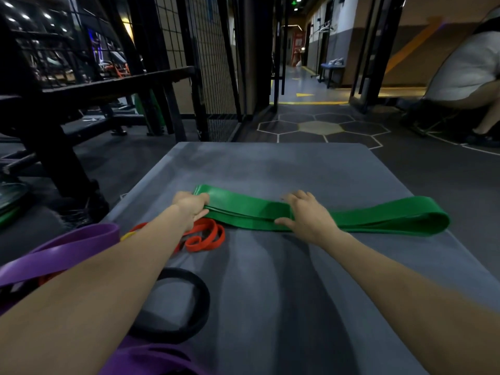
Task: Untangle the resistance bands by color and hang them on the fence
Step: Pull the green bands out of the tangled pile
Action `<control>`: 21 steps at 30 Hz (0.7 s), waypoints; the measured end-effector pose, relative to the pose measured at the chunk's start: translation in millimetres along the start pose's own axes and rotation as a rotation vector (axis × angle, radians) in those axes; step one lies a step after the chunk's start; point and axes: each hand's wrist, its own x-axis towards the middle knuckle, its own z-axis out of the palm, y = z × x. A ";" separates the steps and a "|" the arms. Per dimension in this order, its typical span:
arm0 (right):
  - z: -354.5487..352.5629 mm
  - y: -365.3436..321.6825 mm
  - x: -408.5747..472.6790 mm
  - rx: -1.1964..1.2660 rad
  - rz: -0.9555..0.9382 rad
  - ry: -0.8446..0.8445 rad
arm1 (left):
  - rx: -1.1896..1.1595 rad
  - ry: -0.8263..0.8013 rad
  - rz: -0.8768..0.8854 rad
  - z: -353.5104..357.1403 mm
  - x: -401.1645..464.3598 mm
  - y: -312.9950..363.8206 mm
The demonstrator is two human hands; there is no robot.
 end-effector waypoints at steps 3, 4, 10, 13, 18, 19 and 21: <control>6.6 -20.6 25.7 0.121 -0.001 -0.129 | 0.006 -0.027 -0.011 -2.1 4.5 1.1; 9.5 -24.0 32.4 0.146 0.005 -0.159 | 0.011 -0.038 -0.015 -2.7 5.7 2.2; 24.3 -25.0 51.5 0.145 -0.017 -0.200 | 0.003 -0.127 -0.064 -7.2 2.9 6.6; 16.6 -25.1 50.4 0.067 -0.091 -0.112 | 0.013 -0.134 -0.069 -8.7 3.0 6.0; -0.2 -26.2 51.3 0.003 -0.186 -0.041 | 0.043 -0.081 -0.026 -5.6 6.2 3.8; -2.0 -26.0 51.2 0.013 -0.192 -0.058 | 0.052 -0.073 -0.015 -4.5 6.0 4.3; -3.2 -25.6 50.1 0.030 -0.205 -0.110 | 0.082 -0.063 0.001 -3.1 5.1 5.8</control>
